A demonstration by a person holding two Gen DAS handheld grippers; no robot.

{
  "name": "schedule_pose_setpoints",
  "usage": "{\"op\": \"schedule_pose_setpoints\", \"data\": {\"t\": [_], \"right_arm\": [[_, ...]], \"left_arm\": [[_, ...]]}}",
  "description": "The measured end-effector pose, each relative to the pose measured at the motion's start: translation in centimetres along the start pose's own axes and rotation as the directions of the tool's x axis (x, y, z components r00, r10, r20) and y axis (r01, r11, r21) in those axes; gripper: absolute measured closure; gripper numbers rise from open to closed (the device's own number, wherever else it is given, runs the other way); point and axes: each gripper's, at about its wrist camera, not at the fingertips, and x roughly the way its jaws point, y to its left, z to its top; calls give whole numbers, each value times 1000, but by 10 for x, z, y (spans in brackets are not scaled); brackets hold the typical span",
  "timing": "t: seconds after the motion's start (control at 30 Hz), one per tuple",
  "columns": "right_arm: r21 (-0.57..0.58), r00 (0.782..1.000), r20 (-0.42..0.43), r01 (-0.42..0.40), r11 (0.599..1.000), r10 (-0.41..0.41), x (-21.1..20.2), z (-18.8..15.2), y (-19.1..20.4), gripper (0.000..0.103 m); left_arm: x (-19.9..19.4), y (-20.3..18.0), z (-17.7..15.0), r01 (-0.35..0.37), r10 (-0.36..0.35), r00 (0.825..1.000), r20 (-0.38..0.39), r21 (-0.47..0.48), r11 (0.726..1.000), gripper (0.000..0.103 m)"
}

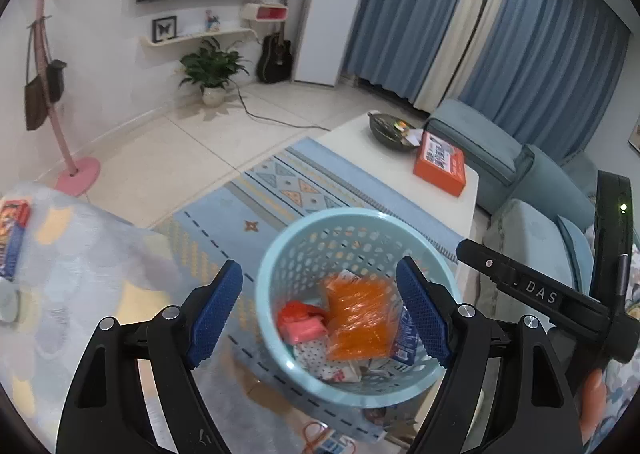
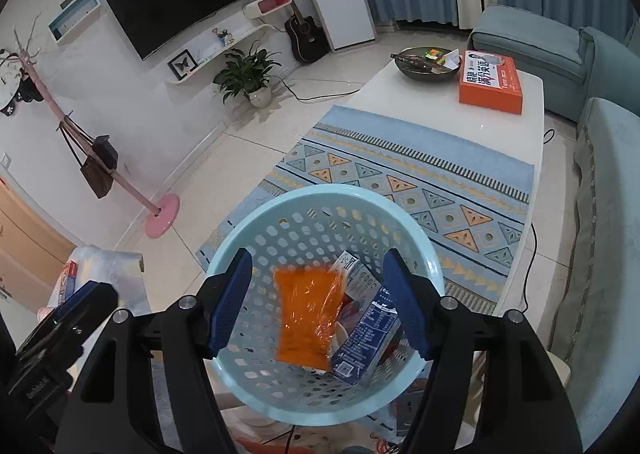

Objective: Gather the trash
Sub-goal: 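Carry the pink bag and orange packet over the basket and open both grippers, then grasp the pink-and-white bottle with the left gripper while the right grasps the red-and-blue card box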

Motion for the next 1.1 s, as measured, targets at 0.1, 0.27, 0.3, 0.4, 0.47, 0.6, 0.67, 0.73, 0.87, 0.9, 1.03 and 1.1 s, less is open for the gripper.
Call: {"op": "schedule_pose_setpoints", "data": {"t": [0.1, 0.27, 0.3, 0.4, 0.47, 0.6, 0.67, 0.73, 0.87, 0.9, 1.03, 1.1], "right_arm": [[-4, 1000, -1, -16, 1000, 16, -3, 0, 5, 38], [-59, 998, 22, -49, 997, 50, -16, -2, 28, 38], [-73, 998, 27, -54, 996, 56, -18, -2, 33, 38], [-118, 996, 40, -72, 990, 77, -26, -5, 55, 38], [-141, 995, 42, -83, 986, 90, -29, -7, 67, 38], [-187, 993, 39, -106, 977, 115, -32, -12, 94, 38], [-207, 990, 34, -125, 970, 134, -32, -14, 109, 38], [-232, 986, 33, -152, 961, 163, -32, -15, 126, 38], [-322, 973, 32, -206, 924, 229, -36, -16, 177, 38], [-343, 969, 36, -216, 914, 243, -39, -17, 187, 38], [-428, 949, 29, -273, 861, 315, -44, -21, 240, 36], [-457, 940, 13, -298, 838, 342, -43, -21, 262, 36]], "left_arm": [[-14, 11, 0, -12, 12, 1000, 25, -22, 1000, 26], [-48, 41, -3, -48, 55, 996, 75, -90, 995, 25], [-56, 49, -4, -62, 71, 994, 85, -105, 993, 25], [-79, 72, -6, -108, 127, 985, 116, -157, 982, 25], [-95, 91, -8, -152, 180, 975, 130, -204, 967, 25], [-129, 143, -15, -258, 321, 937, 139, -346, 902, 24], [-142, 168, -17, -290, 373, 918, 133, -415, 862, 24], [-158, 190, -22, -377, 481, 869, 112, -480, 792, 24], [-173, 225, -25, -445, 569, 818, 81, -538, 716, 24], [-172, 234, -25, -442, 566, 822, 63, -558, 703, 24], [-155, 269, -29, -395, 506, 863, -4, -631, 668, 22], [-149, 278, -35, -406, 526, 850, -29, -673, 619, 22]]}}
